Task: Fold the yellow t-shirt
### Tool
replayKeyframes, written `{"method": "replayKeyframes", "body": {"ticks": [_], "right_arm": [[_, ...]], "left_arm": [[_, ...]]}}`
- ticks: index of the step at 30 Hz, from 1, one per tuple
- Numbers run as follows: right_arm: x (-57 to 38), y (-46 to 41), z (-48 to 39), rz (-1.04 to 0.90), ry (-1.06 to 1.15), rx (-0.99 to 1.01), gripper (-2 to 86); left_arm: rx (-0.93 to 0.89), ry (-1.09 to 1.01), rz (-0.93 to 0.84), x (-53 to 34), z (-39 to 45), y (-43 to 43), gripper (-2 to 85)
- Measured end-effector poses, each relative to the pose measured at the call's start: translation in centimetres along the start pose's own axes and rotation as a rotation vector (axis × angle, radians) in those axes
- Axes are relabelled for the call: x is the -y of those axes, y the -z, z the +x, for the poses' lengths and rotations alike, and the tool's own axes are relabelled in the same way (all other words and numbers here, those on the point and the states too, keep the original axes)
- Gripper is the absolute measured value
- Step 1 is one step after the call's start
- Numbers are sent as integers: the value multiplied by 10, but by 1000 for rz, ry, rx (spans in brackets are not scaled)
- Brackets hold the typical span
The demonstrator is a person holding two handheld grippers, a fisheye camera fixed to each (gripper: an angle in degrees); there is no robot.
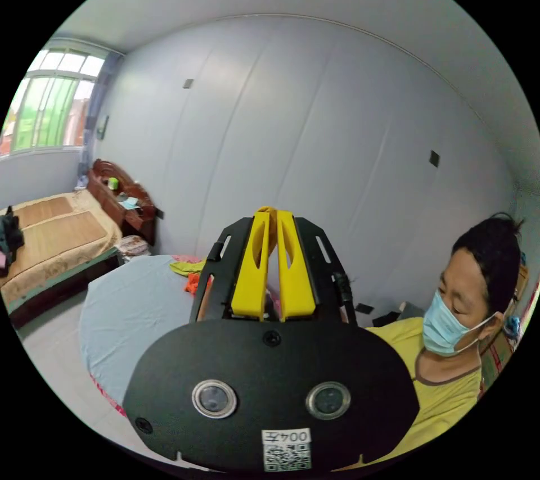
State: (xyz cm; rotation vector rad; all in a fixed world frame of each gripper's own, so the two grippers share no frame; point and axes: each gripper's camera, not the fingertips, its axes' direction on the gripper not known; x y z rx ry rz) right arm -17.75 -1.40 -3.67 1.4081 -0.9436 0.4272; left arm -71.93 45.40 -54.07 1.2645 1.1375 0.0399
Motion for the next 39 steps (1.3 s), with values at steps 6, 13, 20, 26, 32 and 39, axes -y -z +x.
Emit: {"method": "replayKeyframes", "body": {"ticks": [6,13,20,26,32,39], "right_arm": [[107,88,91,130,-158,-117,-8],[207,198,65,329,-14,-263,-8],[197,241,35,352,104,-200,-9],[89,236,12,181,197,-131,-8],[-45,226,35,40,-98,243,-8],[-139,199,46,-180,-292,230,-8]], "left_arm": [[154,216,152,-15,-86,74,27],[133,131,234,-8,-91,134,26],[44,142,218,-58,-100,180,25],[34,220,55,-167,-116,197,26],[-50,381,6,-303,-131,214,26],[32,607,-127,-398,-141,209,24]]}}
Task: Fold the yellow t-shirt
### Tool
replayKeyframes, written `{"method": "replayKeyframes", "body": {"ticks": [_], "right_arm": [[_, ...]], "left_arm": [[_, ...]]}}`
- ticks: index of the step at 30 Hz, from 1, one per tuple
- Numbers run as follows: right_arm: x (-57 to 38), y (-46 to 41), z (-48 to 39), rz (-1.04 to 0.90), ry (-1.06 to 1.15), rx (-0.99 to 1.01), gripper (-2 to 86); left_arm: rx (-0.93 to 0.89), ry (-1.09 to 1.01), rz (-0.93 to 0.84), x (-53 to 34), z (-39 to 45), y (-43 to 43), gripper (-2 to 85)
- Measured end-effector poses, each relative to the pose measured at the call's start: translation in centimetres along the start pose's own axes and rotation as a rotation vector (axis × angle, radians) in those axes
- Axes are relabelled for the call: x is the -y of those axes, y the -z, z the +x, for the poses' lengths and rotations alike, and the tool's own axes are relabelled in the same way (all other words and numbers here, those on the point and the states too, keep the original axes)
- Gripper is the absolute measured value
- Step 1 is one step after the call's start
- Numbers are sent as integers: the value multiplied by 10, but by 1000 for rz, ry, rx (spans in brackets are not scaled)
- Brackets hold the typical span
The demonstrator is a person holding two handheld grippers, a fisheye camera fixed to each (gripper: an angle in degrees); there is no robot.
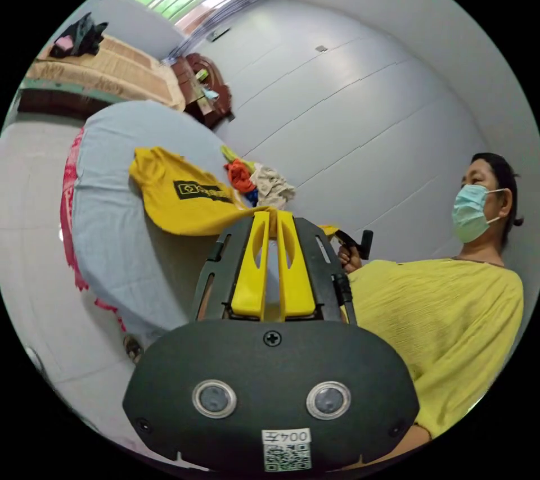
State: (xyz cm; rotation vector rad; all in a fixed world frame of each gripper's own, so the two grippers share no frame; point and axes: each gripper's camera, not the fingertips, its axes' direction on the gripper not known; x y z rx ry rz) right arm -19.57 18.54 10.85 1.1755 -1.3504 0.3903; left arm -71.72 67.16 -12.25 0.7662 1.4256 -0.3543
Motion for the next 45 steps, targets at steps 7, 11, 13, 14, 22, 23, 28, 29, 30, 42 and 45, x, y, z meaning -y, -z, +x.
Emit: {"method": "replayKeyframes", "body": {"ticks": [7,11,13,14,22,23,28,29,30,42,45], "right_arm": [[-3,36,10,-25,159,232,-8],[6,98,0,-43,386,445,-8],[12,145,-19,-50,564,505,-8],[13,158,-24,-40,607,522,-8],[47,281,-31,284,900,690,-8],[51,282,-30,299,900,688,-8],[114,231,-8,394,617,508,-8],[124,218,-6,381,574,454,-9],[146,188,-2,336,499,338,-9],[423,-18,78,18,61,3,-8],[490,44,26,189,200,-106,-8]], "left_arm": [[-4,-63,26,-2,13,20,23],[-66,-202,141,-8,54,75,24],[-118,-284,229,-14,81,104,24],[-137,-346,282,-18,101,122,24],[-112,-539,443,-23,180,189,24],[-84,-531,434,-18,180,191,24],[-61,-416,351,30,124,181,24],[-90,-361,316,51,95,172,24],[-103,-327,294,62,79,167,24],[-28,20,147,318,-107,73,23],[-29,-154,239,384,-48,99,23]]}}
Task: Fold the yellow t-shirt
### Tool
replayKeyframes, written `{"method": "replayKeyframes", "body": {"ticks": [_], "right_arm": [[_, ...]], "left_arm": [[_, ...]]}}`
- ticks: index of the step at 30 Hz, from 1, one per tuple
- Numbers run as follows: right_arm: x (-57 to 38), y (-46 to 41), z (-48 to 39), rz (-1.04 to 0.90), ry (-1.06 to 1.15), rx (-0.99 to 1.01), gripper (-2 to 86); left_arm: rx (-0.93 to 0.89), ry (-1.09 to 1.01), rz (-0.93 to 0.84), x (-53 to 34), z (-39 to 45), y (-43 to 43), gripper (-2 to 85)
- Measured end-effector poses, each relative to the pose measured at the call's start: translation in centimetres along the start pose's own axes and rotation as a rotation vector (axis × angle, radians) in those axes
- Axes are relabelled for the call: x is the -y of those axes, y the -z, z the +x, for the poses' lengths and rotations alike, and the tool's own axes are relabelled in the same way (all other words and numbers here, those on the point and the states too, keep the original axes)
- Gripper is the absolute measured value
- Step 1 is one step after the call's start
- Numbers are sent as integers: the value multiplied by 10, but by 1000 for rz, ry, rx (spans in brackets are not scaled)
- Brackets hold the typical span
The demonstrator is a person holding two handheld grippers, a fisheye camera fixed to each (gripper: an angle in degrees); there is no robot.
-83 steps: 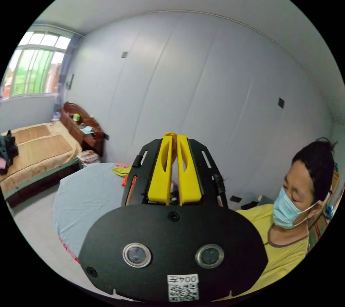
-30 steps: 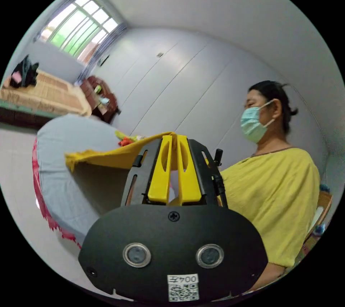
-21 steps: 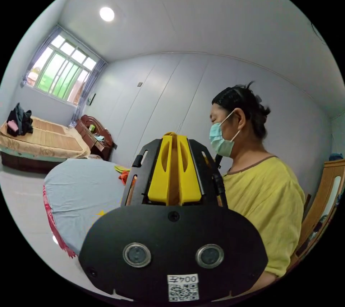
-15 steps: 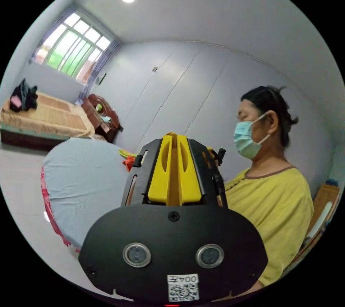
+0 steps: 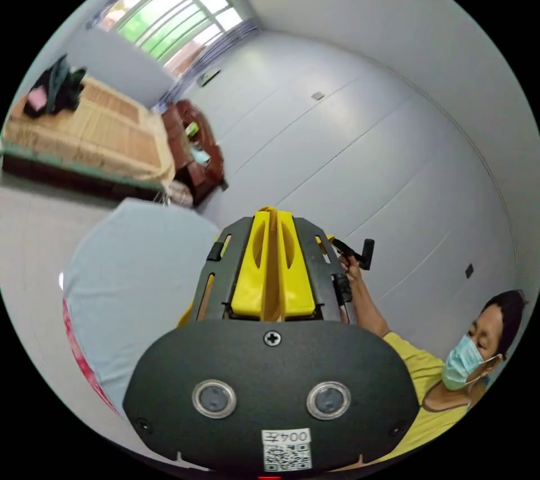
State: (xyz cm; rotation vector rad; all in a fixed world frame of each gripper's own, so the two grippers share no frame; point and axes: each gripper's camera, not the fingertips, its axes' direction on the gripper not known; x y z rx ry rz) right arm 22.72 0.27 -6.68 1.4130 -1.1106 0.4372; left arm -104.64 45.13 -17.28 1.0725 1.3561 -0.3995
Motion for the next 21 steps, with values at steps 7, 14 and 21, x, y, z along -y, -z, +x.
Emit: {"method": "replayKeyframes", "body": {"ticks": [7,14,21], "right_arm": [[35,71,-35,109,240,-81,-8],[-105,25,-1,-36,239,2,-8],[-319,-68,39,-375,93,79,-8]], "left_arm": [[65,-300,36,46,69,36,24],[136,-198,-145,-69,-27,9,24],[319,-10,-328,-229,-150,-28,24]]}}
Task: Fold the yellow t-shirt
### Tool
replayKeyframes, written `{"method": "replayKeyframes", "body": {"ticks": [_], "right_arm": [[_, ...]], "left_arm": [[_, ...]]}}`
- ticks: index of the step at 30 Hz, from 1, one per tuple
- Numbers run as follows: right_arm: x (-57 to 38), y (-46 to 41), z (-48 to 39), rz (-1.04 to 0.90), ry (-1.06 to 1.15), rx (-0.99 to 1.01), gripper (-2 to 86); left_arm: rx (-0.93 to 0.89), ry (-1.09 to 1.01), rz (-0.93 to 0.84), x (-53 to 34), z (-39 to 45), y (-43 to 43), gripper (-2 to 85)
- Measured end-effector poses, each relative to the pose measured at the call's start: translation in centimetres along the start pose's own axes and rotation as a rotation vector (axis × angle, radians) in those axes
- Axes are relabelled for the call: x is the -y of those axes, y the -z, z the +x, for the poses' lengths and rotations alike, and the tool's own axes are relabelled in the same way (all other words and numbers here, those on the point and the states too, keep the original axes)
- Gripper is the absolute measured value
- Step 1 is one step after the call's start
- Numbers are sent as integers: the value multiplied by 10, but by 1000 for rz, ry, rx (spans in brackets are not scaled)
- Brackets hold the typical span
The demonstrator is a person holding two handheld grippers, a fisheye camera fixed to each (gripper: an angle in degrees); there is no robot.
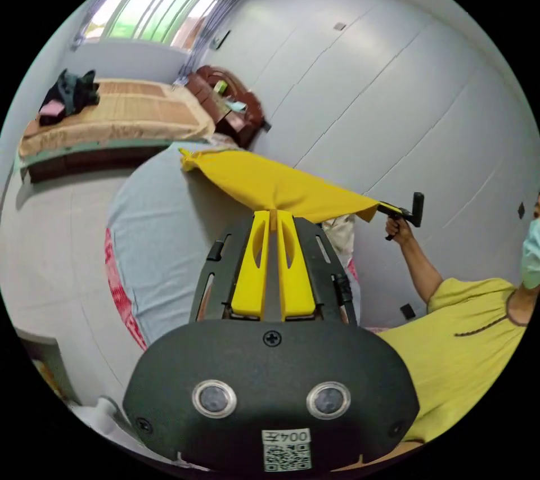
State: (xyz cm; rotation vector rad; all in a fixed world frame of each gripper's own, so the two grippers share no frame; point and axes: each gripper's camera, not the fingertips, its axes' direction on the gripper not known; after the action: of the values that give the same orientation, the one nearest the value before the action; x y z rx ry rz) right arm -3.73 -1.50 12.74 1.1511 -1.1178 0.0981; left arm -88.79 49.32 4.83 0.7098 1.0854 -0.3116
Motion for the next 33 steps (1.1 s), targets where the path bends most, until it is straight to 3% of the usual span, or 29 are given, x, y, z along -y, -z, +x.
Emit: {"method": "replayKeyframes", "body": {"ticks": [6,11,17,33], "right_arm": [[-123,-109,16,-244,-179,-1,-8],[-176,-136,11,-354,-205,-35,-8],[-208,-107,3,-369,-142,-63,-7],[-332,-5,-35,-418,-72,-11,-8]], "left_arm": [[41,218,-141,-106,-71,-73,23],[148,266,-284,-158,-97,-105,21],[78,326,-164,-188,-115,-91,21],[140,320,-216,-300,-129,-70,22]]}}
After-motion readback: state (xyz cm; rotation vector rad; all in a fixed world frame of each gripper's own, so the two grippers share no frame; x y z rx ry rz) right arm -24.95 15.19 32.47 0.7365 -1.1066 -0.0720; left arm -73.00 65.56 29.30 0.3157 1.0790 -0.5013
